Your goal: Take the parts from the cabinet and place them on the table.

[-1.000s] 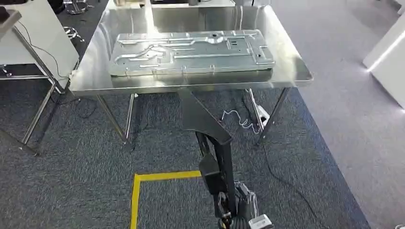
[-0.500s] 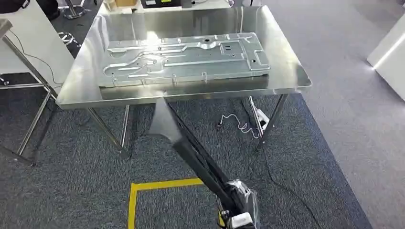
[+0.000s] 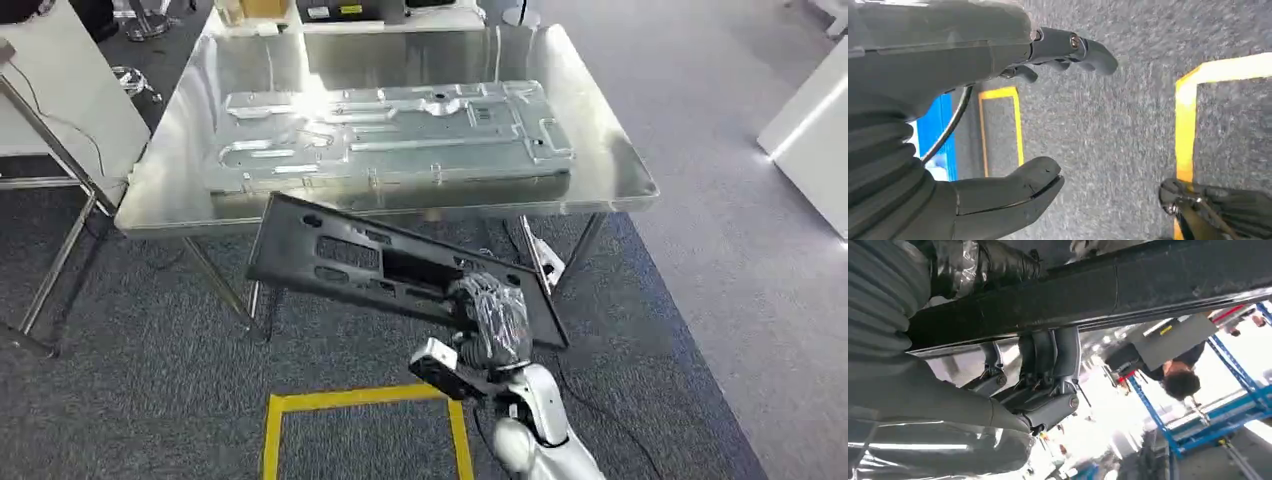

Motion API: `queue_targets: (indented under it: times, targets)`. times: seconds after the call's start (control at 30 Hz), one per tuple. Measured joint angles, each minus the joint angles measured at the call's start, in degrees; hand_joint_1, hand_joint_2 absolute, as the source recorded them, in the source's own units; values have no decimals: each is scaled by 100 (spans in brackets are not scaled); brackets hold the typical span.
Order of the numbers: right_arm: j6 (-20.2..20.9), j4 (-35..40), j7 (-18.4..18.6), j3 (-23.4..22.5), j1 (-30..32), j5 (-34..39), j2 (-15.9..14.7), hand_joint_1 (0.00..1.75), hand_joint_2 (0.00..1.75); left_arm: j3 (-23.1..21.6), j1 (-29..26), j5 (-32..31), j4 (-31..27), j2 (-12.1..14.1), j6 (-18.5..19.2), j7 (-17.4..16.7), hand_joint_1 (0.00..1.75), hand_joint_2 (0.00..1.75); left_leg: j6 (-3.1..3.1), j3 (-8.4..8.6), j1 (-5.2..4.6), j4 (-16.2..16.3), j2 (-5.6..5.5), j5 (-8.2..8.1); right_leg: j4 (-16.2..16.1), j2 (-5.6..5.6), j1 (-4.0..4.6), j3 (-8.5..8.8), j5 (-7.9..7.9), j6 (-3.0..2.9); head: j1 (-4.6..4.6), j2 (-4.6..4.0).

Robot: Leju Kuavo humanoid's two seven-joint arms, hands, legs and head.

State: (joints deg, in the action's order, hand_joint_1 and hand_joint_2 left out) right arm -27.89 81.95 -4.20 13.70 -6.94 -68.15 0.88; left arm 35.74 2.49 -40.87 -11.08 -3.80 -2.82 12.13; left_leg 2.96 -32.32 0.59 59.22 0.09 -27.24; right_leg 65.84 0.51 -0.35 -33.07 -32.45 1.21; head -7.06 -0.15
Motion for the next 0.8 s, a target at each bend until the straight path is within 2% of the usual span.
queue_targets:
  times: [0.07,0.1,0.13,0.17,0.23,0.27,0.3,0.33,0.37,0.43,0.47,0.5,0.57,0.6,0.63,0.67,0.73,0.77,0.8]
  targets:
    - [17,-157,6,0,-159,-5,-90,175,175,-26,11,-28,0,0,9,0,0,175,19,13,-3,1,-15,-36,733,-8,-19,-483,-310,41,0,0]
    - [39,-226,55,4,-195,-40,-121,175,175,-37,10,-39,0,0,15,0,0,175,17,30,-3,3,-33,-61,963,-9,-29,-685,-351,73,0,0]
    - [85,-294,160,18,-240,-132,-151,175,175,-52,10,-79,0,0,22,0,0,175,7,65,-3,3,-44,-93,935,-12,-44,-755,-227,99,0,0]
    - [137,-391,275,41,-324,-238,-190,175,175,-59,-5,-128,0,0,44,0,0,175,-5,111,-2,3,-49,-130,701,-19,-53,-721,2,92,0,0]
    - [228,-657,429,94,-642,-460,-258,175,175,-66,-7,-236,0,0,83,-2,0,175,-51,233,0,4,-51,-219,-284,-26,-57,-414,702,60,0,0]
    - [278,-828,501,123,-833,-582,-300,175,175,-74,-5,-284,0,0,105,0,0,175,-81,230,5,-11,-40,-249,-480,-26,-42,-341,769,8,0,0]
    - [341,-1035,593,158,-1080,-722,-330,175,175,-85,31,-352,0,0,120,0,0,175,-113,251,-8,-6,-42,-258,-563,-41,19,-402,548,-20,-9,0]
    - [413,-1230,675,194,-1278,-854,-332,175,175,-92,57,-391,0,0,127,0,0,175,-158,238,-5,-29,-35,-276,-536,-39,21,-357,628,-76,-9,0]
    - [437,-1350,717,210,-1432,-921,-335,175,175,-92,60,-411,0,0,138,-2,0,175,-202,307,-8,16,-34,-251,-565,-31,28,-347,693,-120,-15,0]
    - [485,-1630,728,262,-1710,-1025,-370,175,175,-96,79,-457,0,2,159,-4,0,175,-272,284,-10,69,-37,-265,-628,-41,-17,-215,681,-201,-13,0]
    - [503,-1732,748,289,-1847,-1069,-374,175,175,-96,79,-477,0,2,164,-9,0,175,-278,217,7,283,-34,-262,-658,-50,-20,-157,660,-235,-15,0]
    - [542,-1855,772,313,-1998,-1122,-372,175,175,-96,88,-524,0,0,177,-11,0,175,-281,34,9,597,-32,-351,-663,-49,-22,-133,640,-263,-7,0]
    - [682,-2115,857,396,-2271,-1253,-372,175,175,-96,93,-595,0,4,190,-35,0,175,-356,-524,12,1402,-32,-705,-663,-47,-18,-82,573,-295,-7,0]
    - [728,-2244,879,437,-2359,-1288,-372,175,175,-96,90,-621,0,7,199,-39,0,175,-367,-753,12,1663,-31,-829,-662,-45,-15,-45,534,-296,-9,0]
    - [771,-2350,896,465,-2416,-1335,-372,175,175,-96,86,-642,0,7,208,-48,0,175,-362,-869,13,1692,-31,-789,-662,-45,-15,7,494,-292,-9,0]
    - [798,-2427,896,483,-2475,-1355,-372,175,175,-96,74,-649,0,7,208,-57,0,175,-368,-874,13,1503,-31,-611,-662,-45,-16,67,447,-287,-9,0]
    - [839,-2577,896,566,-2617,-1403,-363,175,175,-96,73,-686,0,9,214,-61,0,175,-320,-645,11,609,-30,61,-662,-45,-16,216,337,-257,-7,0]
    - [857,-2630,892,603,-2687,-1434,-354,175,175,-96,58,-706,0,9,216,-70,0,175,-267,-545,6,123,-23,487,-670,-48,-16,225,277,-232,-11,0]
    - [877,-2709,892,638,-2773,-1445,-334,175,175,-96,59,-715,0,11,223,-77,0,175,-262,-566,-44,102,-24,302,-649,-40,4,283,252,-196,-9,0]
